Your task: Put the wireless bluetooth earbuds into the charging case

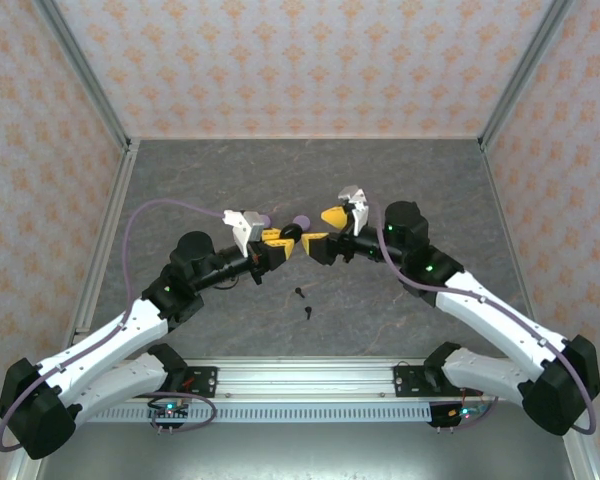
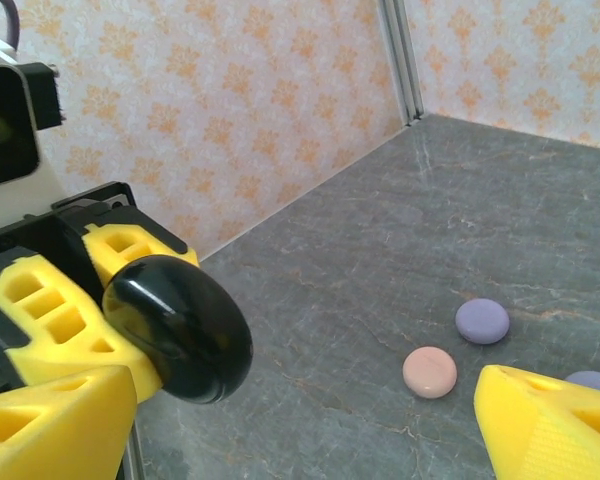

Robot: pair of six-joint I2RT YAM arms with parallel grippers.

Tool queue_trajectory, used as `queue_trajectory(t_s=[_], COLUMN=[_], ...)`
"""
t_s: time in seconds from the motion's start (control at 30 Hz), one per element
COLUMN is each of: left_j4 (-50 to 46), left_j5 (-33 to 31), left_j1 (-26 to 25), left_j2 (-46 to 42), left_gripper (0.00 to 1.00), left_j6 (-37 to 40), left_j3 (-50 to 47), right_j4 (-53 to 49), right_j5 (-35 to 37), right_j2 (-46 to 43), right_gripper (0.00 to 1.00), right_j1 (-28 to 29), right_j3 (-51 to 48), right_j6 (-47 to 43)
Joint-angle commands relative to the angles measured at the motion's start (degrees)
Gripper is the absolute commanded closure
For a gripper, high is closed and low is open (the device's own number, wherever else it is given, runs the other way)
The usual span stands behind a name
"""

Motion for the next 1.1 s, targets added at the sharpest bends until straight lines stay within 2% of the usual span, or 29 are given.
queue_trajectory(t_s=[0.0, 0.6, 0.83, 1.07], left_j4=[1.7, 1.2, 0.0, -1.8], left_j5=[1.6, 2.5, 2.1, 1.0], left_j1=[-0.2, -0.3, -0.3, -0.3], left_j2=[-1.0, -0.9, -0.9, -2.0], left_gripper=[1.0, 1.0, 1.0, 1.0], left_j6=[1.5, 2.2, 3.0, 4.6], left_j3=[-0.4, -0.4, -0.4, -0.7], right_j4=[3.5, 1.0, -1.1, -12.4], right_j5=[-1.8, 1.3, 1.8, 8.3], right_j2=[1.0, 6.2, 4.5, -1.0], right_gripper=[0.12, 0.12, 0.11, 0.11], right_j1=[0.1, 0.1, 0.1, 0.0], right_j3=[3.1, 7.9, 8.6, 10.8], right_j6=[0.6, 1.8, 1.8, 3.0])
